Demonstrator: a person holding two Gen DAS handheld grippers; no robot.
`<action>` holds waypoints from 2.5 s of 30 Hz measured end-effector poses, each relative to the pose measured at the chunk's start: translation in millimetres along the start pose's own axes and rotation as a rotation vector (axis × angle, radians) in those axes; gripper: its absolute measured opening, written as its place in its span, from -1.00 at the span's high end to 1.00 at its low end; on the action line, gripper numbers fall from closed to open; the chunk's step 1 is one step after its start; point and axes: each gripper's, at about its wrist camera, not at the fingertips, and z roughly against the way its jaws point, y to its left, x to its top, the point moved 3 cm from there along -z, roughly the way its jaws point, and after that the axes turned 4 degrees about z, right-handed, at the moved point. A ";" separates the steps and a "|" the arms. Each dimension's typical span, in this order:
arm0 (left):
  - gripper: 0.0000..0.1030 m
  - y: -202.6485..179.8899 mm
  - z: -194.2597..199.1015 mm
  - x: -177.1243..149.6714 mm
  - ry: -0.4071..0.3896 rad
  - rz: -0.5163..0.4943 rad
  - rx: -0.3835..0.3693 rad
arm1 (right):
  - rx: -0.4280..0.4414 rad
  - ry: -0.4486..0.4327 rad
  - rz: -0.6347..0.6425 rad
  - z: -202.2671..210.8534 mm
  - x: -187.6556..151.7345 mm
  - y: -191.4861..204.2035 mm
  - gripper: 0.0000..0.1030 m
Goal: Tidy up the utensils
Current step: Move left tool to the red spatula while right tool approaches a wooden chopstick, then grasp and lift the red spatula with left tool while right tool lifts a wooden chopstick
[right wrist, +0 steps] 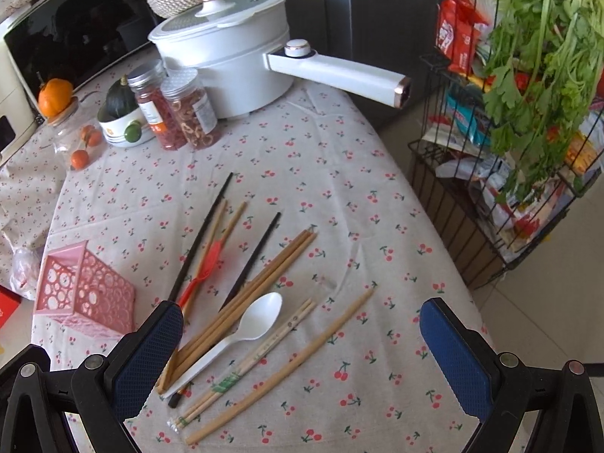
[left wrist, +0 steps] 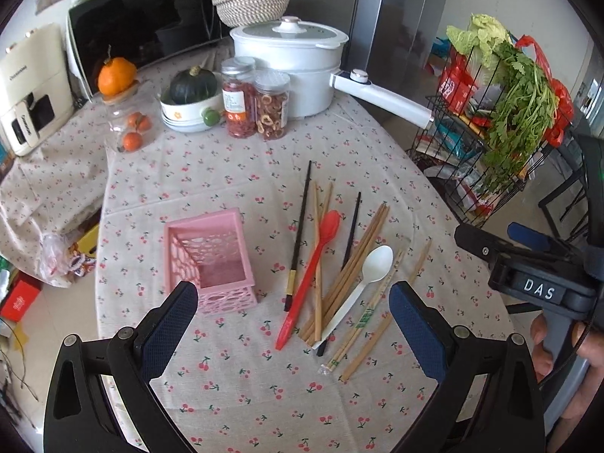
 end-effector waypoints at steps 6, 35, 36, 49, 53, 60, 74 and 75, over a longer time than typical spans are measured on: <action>-0.38 -15.6 -83.2 30.5 0.262 0.070 -0.186 | 0.031 0.136 -0.042 -48.1 -7.0 -30.3 -0.72; 0.96 -49.1 -147.6 68.7 0.177 -0.135 0.037 | 0.087 0.261 -0.183 -113.4 -5.9 -83.8 -0.47; 0.97 -46.1 -138.4 68.3 0.154 -0.124 0.013 | 0.093 0.267 -0.193 -115.8 -7.3 -82.5 -0.42; 0.97 1.4 -30.1 17.9 -0.087 0.015 -0.191 | -0.032 0.276 -0.122 -134.2 -25.8 -55.2 0.81; 0.97 25.3 -2.7 0.2 -0.159 0.046 -0.202 | 0.080 0.269 -0.207 -131.0 -27.3 -64.2 0.93; 0.97 57.4 46.9 -12.5 -0.285 0.127 -0.276 | 0.161 0.136 -0.179 -79.3 -14.6 -49.4 0.93; 0.97 94.6 128.8 8.9 -0.785 0.145 -0.248 | 0.294 -0.169 0.004 33.9 -4.5 31.4 0.93; 0.97 96.2 126.3 11.9 -0.805 0.144 -0.239 | 0.300 -0.176 0.012 35.6 -3.9 36.2 0.93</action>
